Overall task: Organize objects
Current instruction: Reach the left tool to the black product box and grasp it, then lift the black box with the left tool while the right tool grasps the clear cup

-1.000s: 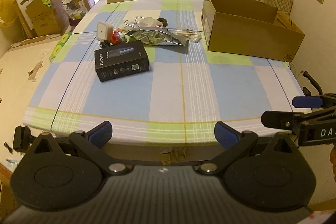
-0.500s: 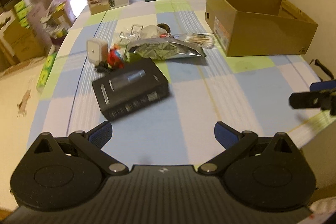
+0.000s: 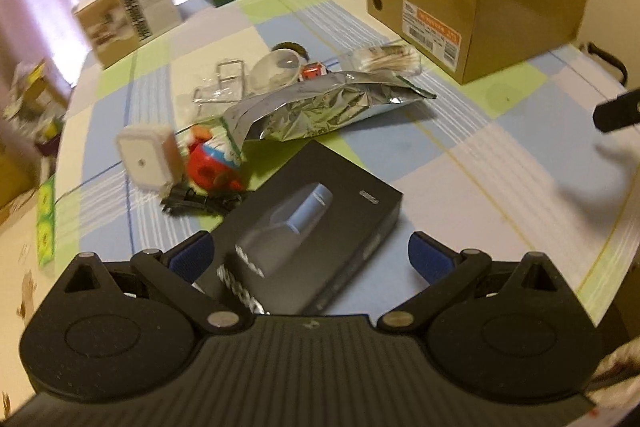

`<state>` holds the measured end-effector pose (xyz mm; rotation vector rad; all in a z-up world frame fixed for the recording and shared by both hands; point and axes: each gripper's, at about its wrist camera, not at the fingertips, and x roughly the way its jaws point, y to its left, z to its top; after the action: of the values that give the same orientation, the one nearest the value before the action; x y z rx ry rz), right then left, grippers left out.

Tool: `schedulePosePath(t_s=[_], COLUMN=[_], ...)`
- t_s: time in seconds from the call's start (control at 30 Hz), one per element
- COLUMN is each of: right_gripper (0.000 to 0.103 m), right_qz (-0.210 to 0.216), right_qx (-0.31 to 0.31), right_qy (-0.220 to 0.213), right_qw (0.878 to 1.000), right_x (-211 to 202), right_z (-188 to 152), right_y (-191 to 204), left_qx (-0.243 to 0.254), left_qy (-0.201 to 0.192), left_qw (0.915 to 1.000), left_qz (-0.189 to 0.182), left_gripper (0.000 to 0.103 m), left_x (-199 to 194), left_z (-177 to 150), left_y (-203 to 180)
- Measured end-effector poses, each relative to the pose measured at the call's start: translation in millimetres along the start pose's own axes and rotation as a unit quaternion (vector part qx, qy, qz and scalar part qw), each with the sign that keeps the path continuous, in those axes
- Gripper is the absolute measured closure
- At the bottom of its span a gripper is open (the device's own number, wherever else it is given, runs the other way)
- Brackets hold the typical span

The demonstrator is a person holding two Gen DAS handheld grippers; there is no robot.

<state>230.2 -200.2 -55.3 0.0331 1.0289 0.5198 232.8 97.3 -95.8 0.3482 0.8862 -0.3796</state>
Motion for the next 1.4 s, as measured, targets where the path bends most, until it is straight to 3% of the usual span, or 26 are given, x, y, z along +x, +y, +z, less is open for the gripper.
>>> schedulePosePath(t_s=[0.4,0.57,0.73,0.93,1.4], right_gripper=[0.002,0.002,0.002,0.002,0.002], right_qz=[-0.047,-0.052,-0.050,-0.045,0.011], right_qx=[0.039,0.042,0.033,0.030,-0.035], right_qy=[0.013,0.014,0.018,0.018,0.027], right_qw=[0.998,0.998,0.998,0.998,0.999], right_x=[12.1,16.3,20.1,20.7,40.5], right_z=[3.1,6.6,10.1,11.5,12.9], right_y=[-3.3,-3.8,-1.4,-1.6,29.5], left_qx=[0.049,0.034,-0.001,-0.035,-0.093], left_qy=[0.021,0.025,0.045,0.067,0.050], left_qw=[0.9943,0.9941,0.9940,0.9928,0.9918], left_qz=[-0.092,-0.100,-0.099,-0.092,-0.070], left_gripper=[0.001,0.008,0.023,0.023,0.024], left_x=[49.5,52.5,45.2,33.1,33.8], left_z=[14.4,12.3,1.8,-9.2,-1.5], left_y=[21.3,19.7,14.3,8.1,6.7])
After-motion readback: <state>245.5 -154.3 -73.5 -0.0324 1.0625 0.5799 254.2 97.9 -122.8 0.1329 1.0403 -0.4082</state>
